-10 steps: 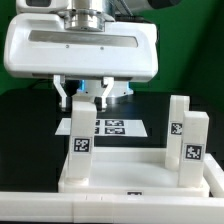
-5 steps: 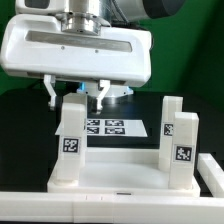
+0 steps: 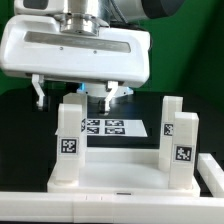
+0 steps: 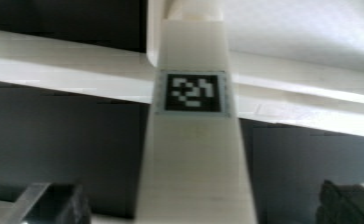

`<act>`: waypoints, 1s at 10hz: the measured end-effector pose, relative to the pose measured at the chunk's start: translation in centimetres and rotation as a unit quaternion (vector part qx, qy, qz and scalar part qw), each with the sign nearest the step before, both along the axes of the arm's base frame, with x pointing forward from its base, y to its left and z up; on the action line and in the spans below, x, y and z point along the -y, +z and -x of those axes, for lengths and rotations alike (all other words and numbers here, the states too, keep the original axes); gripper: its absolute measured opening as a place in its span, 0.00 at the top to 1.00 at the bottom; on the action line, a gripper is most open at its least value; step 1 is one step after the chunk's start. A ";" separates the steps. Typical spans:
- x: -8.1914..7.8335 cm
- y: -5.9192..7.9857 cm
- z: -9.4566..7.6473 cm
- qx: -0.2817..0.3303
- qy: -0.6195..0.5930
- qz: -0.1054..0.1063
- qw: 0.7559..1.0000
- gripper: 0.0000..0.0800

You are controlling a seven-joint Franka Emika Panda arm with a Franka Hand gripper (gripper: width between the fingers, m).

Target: Assemble desk

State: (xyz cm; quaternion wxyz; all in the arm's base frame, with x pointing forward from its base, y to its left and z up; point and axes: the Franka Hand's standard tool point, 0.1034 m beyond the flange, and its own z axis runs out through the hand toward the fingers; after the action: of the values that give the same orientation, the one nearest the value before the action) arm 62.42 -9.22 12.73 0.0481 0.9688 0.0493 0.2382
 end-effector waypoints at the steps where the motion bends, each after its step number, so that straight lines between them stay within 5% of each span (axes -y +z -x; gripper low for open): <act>1: 0.5 0.3 0.0 0.000 -0.003 -0.001 1.000 0.19; 3: 0.5 1.7 0.0 -0.003 -0.002 -0.011 1.000 0.19; 7: -0.1 0.9 0.2 -0.022 -0.012 -0.028 0.999 0.19; 8: -1.0 -0.2 0.7 -0.078 -0.038 -0.065 0.994 0.19; 10: -0.3 0.1 1.0 -0.168 -0.059 -0.091 0.980 0.19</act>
Offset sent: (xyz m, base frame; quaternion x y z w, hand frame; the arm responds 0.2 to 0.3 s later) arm 0.0000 0.0000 0.0000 0.0000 0.0000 0.0000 1.0000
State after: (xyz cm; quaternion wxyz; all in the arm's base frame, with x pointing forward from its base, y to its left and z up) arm 61.38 -8.92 12.87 -0.0351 0.9965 -0.0227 0.0722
